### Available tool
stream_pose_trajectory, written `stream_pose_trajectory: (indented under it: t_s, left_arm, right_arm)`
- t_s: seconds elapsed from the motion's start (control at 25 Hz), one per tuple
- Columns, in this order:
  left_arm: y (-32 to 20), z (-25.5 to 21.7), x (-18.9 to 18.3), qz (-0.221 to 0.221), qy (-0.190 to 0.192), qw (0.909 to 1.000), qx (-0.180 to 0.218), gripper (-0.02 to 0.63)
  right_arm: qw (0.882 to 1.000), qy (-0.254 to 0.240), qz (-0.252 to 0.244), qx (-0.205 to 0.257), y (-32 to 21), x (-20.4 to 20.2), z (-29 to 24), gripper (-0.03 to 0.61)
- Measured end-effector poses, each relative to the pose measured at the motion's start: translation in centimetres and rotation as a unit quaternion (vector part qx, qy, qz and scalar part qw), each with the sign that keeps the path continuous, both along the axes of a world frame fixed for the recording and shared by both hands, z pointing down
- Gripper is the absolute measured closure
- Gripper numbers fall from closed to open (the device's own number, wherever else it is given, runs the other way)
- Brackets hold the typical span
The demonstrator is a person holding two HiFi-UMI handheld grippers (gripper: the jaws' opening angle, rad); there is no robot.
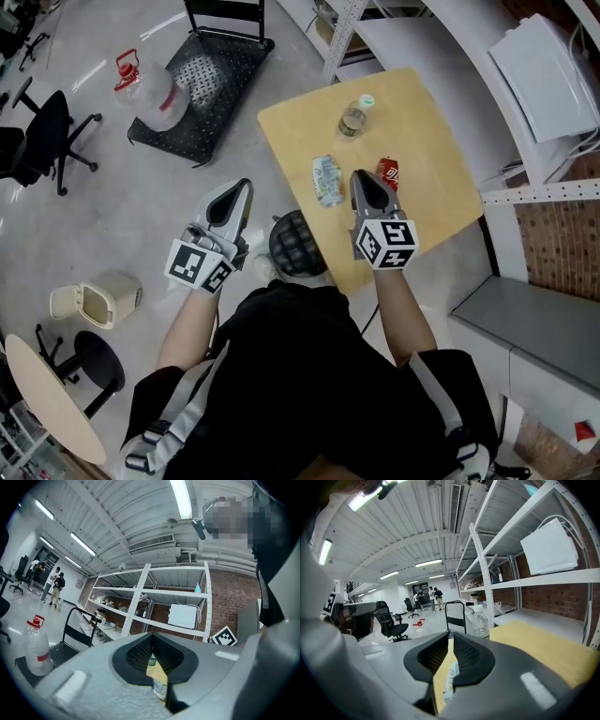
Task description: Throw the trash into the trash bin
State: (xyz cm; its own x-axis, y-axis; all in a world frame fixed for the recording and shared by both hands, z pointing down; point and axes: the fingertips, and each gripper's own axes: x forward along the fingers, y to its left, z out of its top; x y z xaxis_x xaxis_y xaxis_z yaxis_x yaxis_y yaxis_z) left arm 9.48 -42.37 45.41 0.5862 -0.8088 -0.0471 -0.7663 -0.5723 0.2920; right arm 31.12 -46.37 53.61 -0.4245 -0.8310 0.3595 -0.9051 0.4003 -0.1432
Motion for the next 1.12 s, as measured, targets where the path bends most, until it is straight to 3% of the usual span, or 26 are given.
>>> stream_pose_trajectory:
  t_s: [0.16,0.32,0.48,0.72,0.84,1.12]
  left_arm:
    - [-0.4,1.1,0.1,0.005,-0.014,0.9999,-0.008,0.614]
    - [-0.2,2.6,1.3,0.023,-0.024,0.9993,-0.020,0.614]
    - [0.4,4.4,1.5,0.033,-0.018,0.9983,-0.046,0.614]
    - [1.3,7.1,-0.4,0.005,-0.017,0.9962,-0.085,0.614]
    - [1.7,7.6,-1.5,-0.013,-0.017,0.9953,-0.095,0.614]
    - [2.9,8.3,-3.0,-0.041,-0.017,0.9931,-0.108,0.614]
  right_arm:
    - [0.998,0.027,-0.020,-0.048,-1.3,-1.4,3.5,0.491]
    - [0.991,0.051,-0.034,-0.117,-2.5,-2.6,8.2,0.370]
    - [0.985,0.083,-0.027,-0.149,-4.0,-2.8,11.4,0.288]
    - [0.968,0.135,-0.043,-0.208,-5.1,-2.9,16.6,0.154]
    - [0.957,0.148,-0.045,-0.244,-5.2,-3.0,18.8,0.112]
    - [0.943,0.178,-0.046,-0.279,-4.9,-2.8,21.4,0.114]
